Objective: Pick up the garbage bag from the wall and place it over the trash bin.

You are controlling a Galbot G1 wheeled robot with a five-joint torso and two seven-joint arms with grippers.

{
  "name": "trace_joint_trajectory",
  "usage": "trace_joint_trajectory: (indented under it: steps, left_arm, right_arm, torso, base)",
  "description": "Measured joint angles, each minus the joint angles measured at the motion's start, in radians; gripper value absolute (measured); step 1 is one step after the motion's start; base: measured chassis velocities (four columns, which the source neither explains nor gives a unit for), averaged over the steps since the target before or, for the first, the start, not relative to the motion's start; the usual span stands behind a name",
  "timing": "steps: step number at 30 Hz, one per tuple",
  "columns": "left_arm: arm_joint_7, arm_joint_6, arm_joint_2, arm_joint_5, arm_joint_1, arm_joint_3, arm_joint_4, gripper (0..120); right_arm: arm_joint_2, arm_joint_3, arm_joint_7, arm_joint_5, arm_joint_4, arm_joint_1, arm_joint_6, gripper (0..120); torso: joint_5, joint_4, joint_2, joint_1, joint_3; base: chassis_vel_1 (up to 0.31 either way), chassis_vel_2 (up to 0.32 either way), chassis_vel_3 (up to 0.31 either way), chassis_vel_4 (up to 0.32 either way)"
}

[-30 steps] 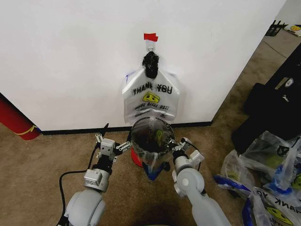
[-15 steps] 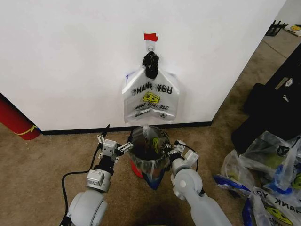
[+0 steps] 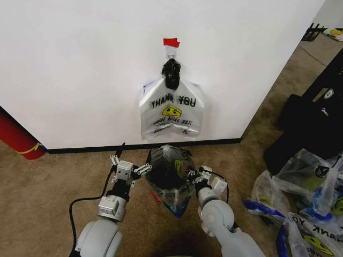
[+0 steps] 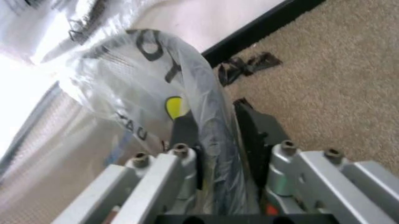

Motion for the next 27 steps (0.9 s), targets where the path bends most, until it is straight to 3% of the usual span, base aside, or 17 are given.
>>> trace_joint_trajectory:
  steps: [6, 19, 23, 27]
  left_arm:
    - [0.001, -0.011, -0.005, 0.017, 0.021, 0.001, -0.002, 100]
    - [0.002, -0.024, -0.014, 0.041, 0.048, 0.003, -0.008, 100]
    - [0.003, -0.028, -0.014, 0.044, 0.054, 0.002, -0.009, 100]
    - [0.003, -0.033, -0.012, 0.048, 0.066, -0.002, -0.010, 100]
  right_arm:
    - [0.003, 0.014, -0.012, 0.001, 0.003, 0.000, -0.001, 39]
    - [-0.045, 0.037, -0.013, -0.011, 0.059, -0.039, -0.017, 91]
    - [-0.061, 0.044, -0.028, -0.021, 0.037, -0.033, -0.024, 98]
    - [-0.104, 0.077, -0.132, 0.020, 0.016, -0.023, -0.067, 100]
  torso:
    - [-0.0002, -0.0001, 0.000, 0.000, 0.000]
    - [-0.0001, -0.0003, 0.000, 0.000, 0.000]
    - [0.0001, -0.0003, 0.000, 0.000, 0.000]
    - [0.0000, -0.0004, 0.000, 0.000, 0.000]
  base:
    - [0.000, 0.000, 0.000, 0.000]
    - [0.000, 0.000, 0.000, 0.000]
    - [0.000, 0.000, 0.000, 0.000]
    - [0.000, 0.000, 0.000, 0.000]
